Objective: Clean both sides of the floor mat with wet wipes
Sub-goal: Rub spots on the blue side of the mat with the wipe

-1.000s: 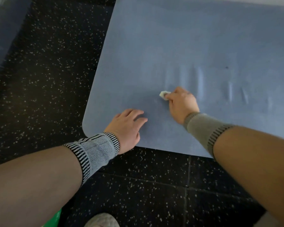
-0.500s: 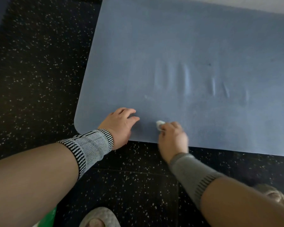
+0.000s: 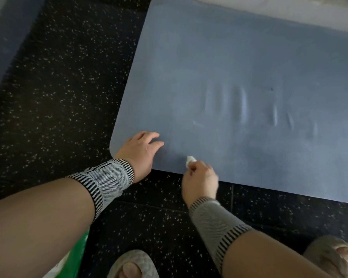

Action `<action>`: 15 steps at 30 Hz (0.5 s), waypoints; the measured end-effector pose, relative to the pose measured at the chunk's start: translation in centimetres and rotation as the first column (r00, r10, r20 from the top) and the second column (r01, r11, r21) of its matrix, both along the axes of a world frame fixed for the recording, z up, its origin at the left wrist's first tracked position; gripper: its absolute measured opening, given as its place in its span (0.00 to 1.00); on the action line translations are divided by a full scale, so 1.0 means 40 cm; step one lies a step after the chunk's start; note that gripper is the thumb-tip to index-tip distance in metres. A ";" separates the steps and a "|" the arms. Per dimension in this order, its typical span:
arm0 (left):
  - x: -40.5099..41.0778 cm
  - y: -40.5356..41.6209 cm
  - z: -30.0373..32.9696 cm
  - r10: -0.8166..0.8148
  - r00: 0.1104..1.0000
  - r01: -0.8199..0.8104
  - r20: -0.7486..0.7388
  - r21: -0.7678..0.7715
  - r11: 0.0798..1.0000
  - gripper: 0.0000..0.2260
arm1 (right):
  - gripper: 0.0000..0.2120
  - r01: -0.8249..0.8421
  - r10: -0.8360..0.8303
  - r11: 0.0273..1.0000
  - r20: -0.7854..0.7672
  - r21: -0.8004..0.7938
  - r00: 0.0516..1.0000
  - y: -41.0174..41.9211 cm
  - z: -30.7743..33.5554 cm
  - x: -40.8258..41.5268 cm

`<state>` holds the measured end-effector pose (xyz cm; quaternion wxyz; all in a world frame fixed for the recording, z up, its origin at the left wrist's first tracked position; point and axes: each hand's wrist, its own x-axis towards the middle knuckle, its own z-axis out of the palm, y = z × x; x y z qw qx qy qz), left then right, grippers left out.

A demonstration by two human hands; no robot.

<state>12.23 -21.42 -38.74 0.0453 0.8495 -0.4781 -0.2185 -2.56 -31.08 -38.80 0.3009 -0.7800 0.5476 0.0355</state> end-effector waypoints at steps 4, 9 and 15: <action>0.019 0.051 0.008 0.050 0.999 -0.051 0.007 0.040 0.998 0.26 | 0.07 -0.198 0.187 0.977 0.116 0.084 0.975 0.121 -0.004 0.118; 0.034 0.111 0.006 0.067 0.997 -0.069 0.034 0.078 0.995 0.27 | 0.09 -0.007 0.019 0.998 0.205 -0.060 0.979 -0.025 0.000 0.125; 0.045 0.080 0.017 0.104 0.994 -0.104 0.023 0.027 0.994 0.26 | 0.09 -0.560 0.560 0.828 0.092 -0.032 0.823 -0.018 -0.005 0.078</action>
